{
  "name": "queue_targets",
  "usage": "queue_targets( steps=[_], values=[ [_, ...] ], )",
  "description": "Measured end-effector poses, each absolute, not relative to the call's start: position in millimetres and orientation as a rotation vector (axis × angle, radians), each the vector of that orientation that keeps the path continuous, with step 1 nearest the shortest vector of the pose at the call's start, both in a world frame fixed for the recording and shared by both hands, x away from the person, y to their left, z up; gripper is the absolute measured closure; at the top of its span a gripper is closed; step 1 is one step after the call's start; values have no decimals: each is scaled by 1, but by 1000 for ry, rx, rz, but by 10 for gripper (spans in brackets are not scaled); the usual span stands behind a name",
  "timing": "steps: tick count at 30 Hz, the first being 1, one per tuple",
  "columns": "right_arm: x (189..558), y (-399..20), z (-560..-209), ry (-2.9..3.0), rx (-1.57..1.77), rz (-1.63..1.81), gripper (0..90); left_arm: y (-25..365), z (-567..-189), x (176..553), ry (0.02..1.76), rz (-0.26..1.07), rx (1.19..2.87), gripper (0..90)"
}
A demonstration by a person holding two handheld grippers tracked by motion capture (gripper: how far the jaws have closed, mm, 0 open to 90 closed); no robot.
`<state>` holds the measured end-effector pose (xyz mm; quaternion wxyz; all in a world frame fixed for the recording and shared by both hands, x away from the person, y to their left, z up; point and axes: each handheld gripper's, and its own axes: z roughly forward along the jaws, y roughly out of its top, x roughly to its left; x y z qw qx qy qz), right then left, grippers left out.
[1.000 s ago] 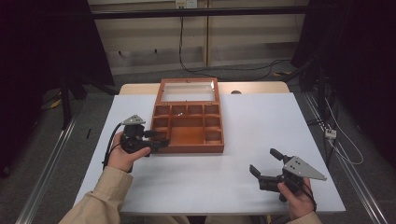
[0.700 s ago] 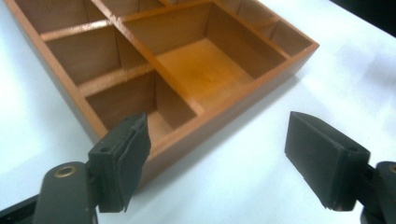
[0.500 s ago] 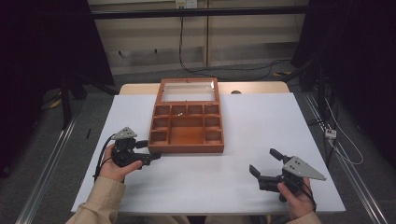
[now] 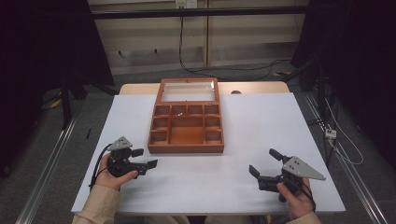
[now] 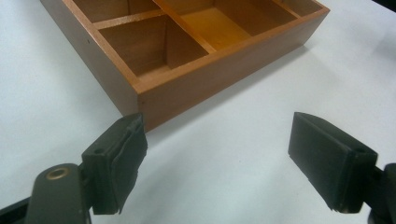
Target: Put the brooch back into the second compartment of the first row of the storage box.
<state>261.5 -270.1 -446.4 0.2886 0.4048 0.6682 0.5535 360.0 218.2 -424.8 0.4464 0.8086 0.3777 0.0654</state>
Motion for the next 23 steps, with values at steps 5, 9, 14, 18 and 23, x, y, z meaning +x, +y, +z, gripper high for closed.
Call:
queue_targets(
  steps=[5, 9, 14, 18, 23],
  values=[
    [261, -270, -446, 1782, 1081, 1479, 35, 221, -432, 357, 944, 154, 1998, 171],
    [261, -270, -446, 1786, 1077, 1478, 35, 222, -437, 353, 946, 157, 2012, 163],
    [261, -269, -447, 1790, 1074, 1479, 35, 222, -440, 349, 936, 172, 2025, 150],
    [261, -269, -446, 1788, 1074, 1478, 35, 223, -440, 349, 940, 178, 2014, 142],
    [262, -268, -446, 1797, 1073, 1474, 34, 223, -441, 349, 940, 182, 2011, 132]
  ],
)
